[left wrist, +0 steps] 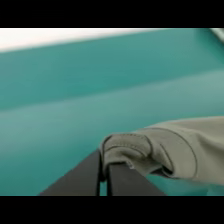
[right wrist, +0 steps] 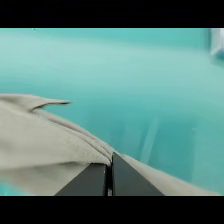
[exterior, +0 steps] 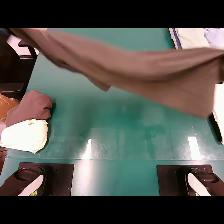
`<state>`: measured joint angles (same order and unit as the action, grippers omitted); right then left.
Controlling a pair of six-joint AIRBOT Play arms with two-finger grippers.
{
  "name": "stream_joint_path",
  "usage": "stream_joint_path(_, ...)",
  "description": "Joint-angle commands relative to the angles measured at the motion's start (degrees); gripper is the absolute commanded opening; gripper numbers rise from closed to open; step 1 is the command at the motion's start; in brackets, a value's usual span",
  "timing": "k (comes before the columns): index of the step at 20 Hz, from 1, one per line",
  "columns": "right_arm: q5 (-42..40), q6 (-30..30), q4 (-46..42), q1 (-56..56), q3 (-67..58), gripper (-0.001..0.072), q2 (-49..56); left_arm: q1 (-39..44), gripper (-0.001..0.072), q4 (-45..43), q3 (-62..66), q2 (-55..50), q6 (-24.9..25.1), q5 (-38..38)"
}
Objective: Fold the shirts.
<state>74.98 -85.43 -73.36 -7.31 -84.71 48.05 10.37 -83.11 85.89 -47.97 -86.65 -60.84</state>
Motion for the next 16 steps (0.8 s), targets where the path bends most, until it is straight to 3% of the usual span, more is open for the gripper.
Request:
stream_joint_path(1, -3.63, -0.09, -2.19, -4.61, 3.43, 0.0016, 4.55, 0.00, 0.0031, -1.36, -7.98, -0.33, 1.62, 1.68)
stream_joint_path(5, -2.10, -0.07, -2.84, -3.17, -2.99, 0.0017, 9.75, 0.00, 0.0031, -7.15, -5.03, -0.11, 1.66, 2.84)
stream_joint_path(8, 2.67, 0.02, -2.75, -2.99, -6.34, 0.0017, 12.59, 0.00, 0.0032, -3.65, -5.97, -0.50, 1.60, 0.37)
stream_joint_path(12, 13.53, -0.02, -2.51, -7.34, 1.22, 0.0017, 14.23, 0.00, 0.0031, 1.53, -13.27, -0.55, 1.60, -9.42)
stream_joint_path(14, 13.42, 0.00, 1.92, -9.33, 6.05, 0.0017, 13.99, 0.00, 0.0031, 1.55, -16.46, -0.55, 1.60, -14.05)
stream_joint_path(16, 10.08, -0.04, 4.68, -9.55, 8.85, 0.0017, 15.19, 0.00, 0.0031, 1.46, -18.64, -0.57, 1.60, -13.27)
